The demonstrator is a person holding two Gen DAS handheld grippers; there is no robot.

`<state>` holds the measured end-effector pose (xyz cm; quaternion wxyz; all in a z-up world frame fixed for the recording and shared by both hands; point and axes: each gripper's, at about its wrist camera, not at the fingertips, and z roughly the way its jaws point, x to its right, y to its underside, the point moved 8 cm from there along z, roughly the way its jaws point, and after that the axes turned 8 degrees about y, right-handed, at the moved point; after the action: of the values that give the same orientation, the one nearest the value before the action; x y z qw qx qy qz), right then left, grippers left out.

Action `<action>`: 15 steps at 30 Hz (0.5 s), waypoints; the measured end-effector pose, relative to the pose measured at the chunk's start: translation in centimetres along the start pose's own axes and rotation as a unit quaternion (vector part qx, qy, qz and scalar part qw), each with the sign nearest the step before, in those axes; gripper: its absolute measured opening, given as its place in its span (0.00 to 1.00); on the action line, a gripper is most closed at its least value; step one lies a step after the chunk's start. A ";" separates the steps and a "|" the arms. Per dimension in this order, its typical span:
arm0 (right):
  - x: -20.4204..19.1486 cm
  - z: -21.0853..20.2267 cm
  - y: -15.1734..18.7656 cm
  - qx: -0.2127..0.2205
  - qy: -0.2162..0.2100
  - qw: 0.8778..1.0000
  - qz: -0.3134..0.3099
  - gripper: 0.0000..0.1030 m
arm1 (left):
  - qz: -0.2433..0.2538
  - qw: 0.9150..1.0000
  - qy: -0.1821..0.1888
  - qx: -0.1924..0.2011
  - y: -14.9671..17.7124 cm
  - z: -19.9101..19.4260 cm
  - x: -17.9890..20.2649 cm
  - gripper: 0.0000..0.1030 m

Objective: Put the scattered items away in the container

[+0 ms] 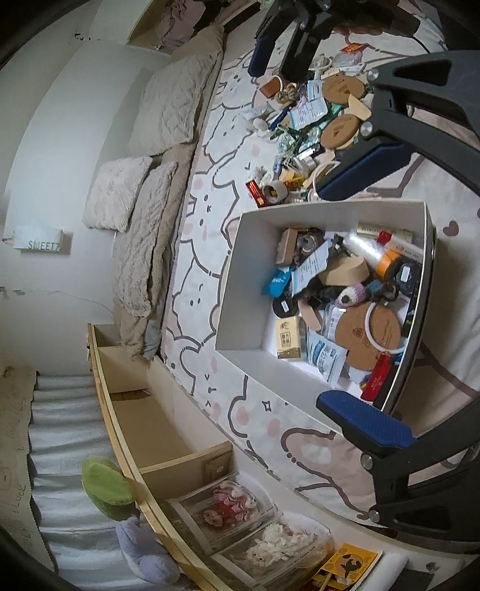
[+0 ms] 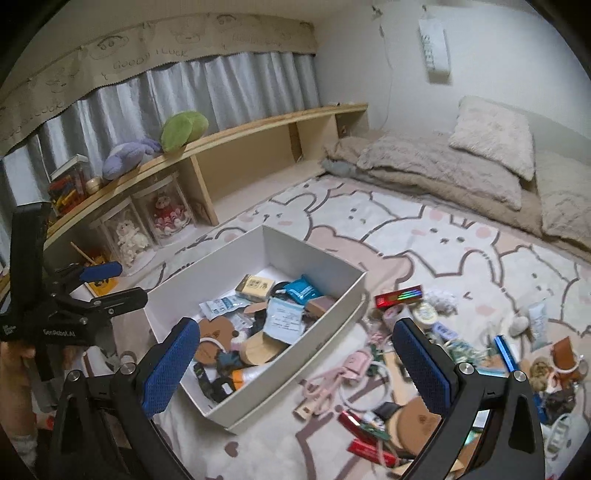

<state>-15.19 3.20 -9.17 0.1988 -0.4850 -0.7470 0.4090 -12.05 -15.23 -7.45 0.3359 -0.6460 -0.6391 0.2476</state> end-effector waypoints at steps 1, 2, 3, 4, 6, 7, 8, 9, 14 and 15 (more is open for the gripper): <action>0.2 -0.4 0.1 0.001 0.002 1.000 -0.004 1.00 | -0.001 1.000 0.001 0.003 0.0 -0.2 0.2 1.00; 0.5 -0.8 0.2 0.003 0.005 1.000 -0.008 1.00 | -0.001 1.000 0.001 0.005 -0.1 -0.4 0.5 1.00; 0.8 -1.3 0.3 0.006 0.009 1.000 -0.014 1.00 | -0.001 1.000 0.002 0.007 -0.1 -0.6 0.7 1.00; 1.0 -1.8 0.5 0.008 0.011 1.000 -0.018 1.00 | 0.001 1.000 0.003 0.010 -0.1 -0.8 1.0 1.00; 1.4 -2.6 0.8 0.012 0.012 1.000 -0.021 1.00 | 0.005 1.000 0.007 0.015 -0.1 -1.3 1.5 1.00; 1.7 -3.1 1.0 0.014 0.012 1.000 -0.021 1.00 | 0.007 1.000 0.009 0.017 -0.1 -1.4 1.8 1.00; 1.9 -3.5 1.1 0.016 0.011 1.000 -0.019 1.00 | 0.010 1.000 0.009 0.019 0.0 -1.6 2.1 1.00; 2.2 -4.0 1.3 0.018 0.009 1.000 -0.018 1.00 | 0.013 1.000 0.010 0.020 0.1 -1.8 2.4 1.00; 3.0 -6.0 1.8 0.027 -0.001 1.000 -0.006 1.00 | 0.030 0.999 0.012 0.030 0.4 -3.0 3.8 1.00; 3.2 -6.5 1.9 0.029 -0.002 1.000 -0.005 1.00 | 0.033 0.999 0.012 0.032 0.5 -3.2 4.1 1.00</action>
<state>-11.06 9.15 -7.22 0.2139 -0.4744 -0.7375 0.4304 -9.08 -11.54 -5.27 0.3556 -0.6584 -0.6054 0.2712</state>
